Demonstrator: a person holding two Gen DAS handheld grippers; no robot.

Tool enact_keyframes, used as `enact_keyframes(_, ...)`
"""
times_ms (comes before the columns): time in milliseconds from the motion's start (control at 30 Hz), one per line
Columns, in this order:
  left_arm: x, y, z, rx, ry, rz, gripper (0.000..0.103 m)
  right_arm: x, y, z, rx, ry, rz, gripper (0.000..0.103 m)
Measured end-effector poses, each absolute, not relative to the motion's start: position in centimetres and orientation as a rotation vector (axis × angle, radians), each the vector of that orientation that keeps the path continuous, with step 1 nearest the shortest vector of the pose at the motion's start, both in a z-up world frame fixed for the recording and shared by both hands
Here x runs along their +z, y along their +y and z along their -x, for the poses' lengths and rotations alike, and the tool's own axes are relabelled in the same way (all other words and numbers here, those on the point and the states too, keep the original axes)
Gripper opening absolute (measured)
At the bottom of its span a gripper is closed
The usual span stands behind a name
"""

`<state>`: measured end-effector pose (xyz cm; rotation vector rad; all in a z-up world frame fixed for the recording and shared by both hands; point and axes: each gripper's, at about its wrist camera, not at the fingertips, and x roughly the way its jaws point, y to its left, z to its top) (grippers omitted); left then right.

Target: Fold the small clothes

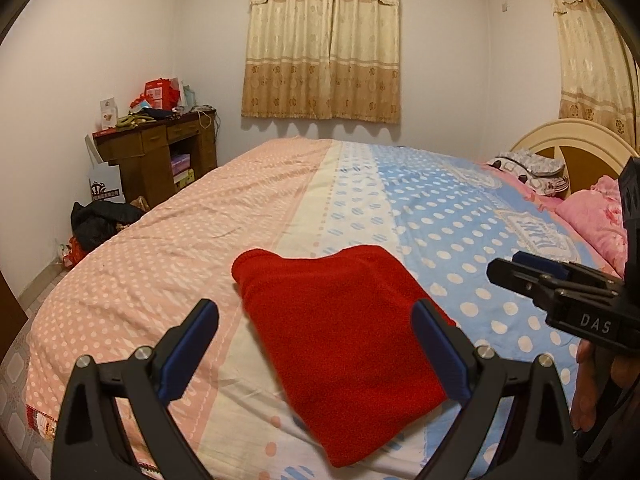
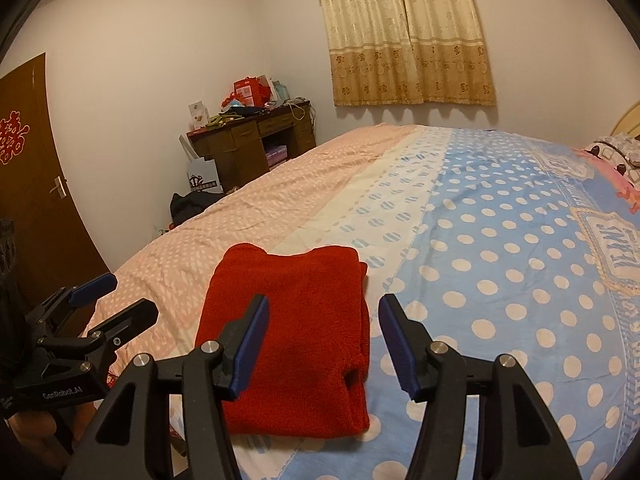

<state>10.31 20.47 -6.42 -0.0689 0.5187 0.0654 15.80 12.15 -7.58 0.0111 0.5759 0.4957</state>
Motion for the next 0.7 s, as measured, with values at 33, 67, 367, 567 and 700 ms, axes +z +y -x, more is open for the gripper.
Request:
enact_keyframes(33,-6.45,20.44,-10.26,0.064,0.52,0.07,0.099,-7.58,12.13,-15.8,0.495,0.576,-0.012,0.058)
enact_keyframes(67,-6.42,20.47,-10.31,0.062,0.52,0.07,0.099,-7.59,12.13,-15.81,0.495,0.575,-0.012,0.058)
enact_keyframes(367,-6.37,20.47,-9.98,0.065,0.52,0.07,0.099,-7.53,12.04,-15.54,0.493,0.578,-0.016,0.058)
enact_keyframes(567,-6.37,20.49,-9.97,0.066,0.52,0.068,0.099,-7.56,12.05,-15.51,0.493,0.579,-0.017,0.058)
enact_keyframes(700,-6.28,20.56,-9.96,0.066,0.521,0.064,0.1,-7.68,12.31,-15.22,0.495,0.582,-0.015,0.058)
